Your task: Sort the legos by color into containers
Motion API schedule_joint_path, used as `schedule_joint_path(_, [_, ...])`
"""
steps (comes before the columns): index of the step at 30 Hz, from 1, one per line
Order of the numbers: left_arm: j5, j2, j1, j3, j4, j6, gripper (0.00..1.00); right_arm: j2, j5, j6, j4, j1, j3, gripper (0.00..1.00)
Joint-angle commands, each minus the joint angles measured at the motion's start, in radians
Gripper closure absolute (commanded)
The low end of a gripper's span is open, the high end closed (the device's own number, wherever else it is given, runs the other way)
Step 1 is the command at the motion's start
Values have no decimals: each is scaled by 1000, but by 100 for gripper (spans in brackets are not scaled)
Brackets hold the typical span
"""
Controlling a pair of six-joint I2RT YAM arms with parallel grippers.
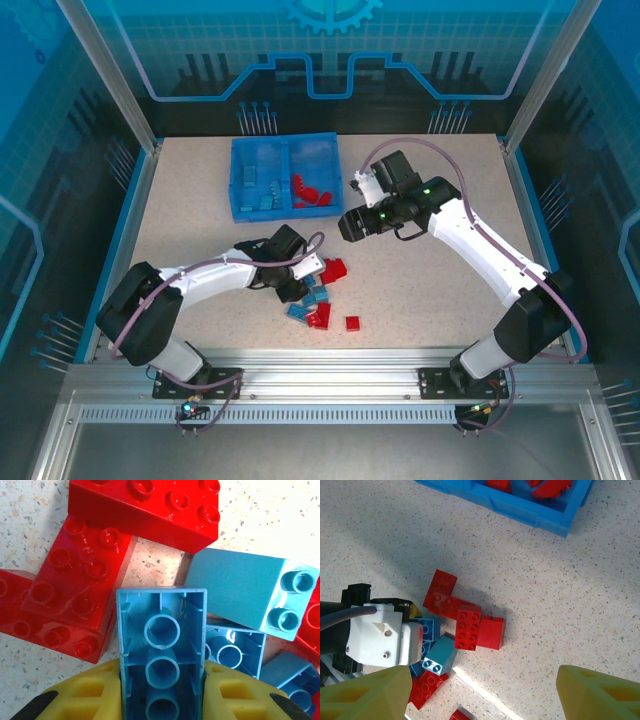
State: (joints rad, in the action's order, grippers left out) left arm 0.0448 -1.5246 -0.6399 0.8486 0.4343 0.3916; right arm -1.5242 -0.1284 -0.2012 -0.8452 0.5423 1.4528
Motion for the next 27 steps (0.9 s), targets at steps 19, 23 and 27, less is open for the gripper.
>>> schedule_joint_path(19, [-97,-3,346,418,87,-804,83,32,-56,-59,40,-12,2,22])
schedule_joint_path(23, [-96,-146,420,567,157,-936,80,38,-49,-71,38,-12,-2,22])
schedule_joint_path(27, [-102,-297,465,722,255,-1017,80,51,-41,-78,34,-12,-8,22])
